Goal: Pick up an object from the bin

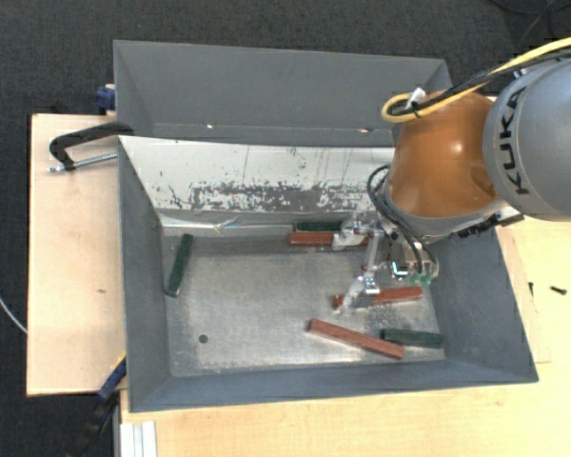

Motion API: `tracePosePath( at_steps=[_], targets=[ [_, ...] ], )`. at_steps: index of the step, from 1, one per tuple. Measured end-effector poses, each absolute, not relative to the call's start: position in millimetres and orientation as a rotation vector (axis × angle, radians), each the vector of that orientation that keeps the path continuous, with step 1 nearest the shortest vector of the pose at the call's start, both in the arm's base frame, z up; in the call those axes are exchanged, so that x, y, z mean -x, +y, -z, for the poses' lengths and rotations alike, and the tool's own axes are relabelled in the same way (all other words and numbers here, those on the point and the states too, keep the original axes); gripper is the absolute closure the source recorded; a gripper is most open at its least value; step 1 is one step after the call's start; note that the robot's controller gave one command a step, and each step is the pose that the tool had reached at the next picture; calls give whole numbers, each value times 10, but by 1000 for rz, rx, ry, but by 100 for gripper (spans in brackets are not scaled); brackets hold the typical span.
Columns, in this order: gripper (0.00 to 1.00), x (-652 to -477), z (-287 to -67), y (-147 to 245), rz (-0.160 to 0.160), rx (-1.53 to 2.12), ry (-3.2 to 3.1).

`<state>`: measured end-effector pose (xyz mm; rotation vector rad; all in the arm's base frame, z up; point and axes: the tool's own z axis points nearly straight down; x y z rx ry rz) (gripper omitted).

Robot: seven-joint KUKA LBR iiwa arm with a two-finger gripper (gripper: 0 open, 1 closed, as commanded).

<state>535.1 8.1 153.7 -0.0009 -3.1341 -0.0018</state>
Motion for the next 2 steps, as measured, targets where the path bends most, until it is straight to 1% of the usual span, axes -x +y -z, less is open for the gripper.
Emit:
tracePosePath(
  at_steps=[2],
  targets=[
    [0,-5369,-1569,78,2,-1,-3142]
  ],
)
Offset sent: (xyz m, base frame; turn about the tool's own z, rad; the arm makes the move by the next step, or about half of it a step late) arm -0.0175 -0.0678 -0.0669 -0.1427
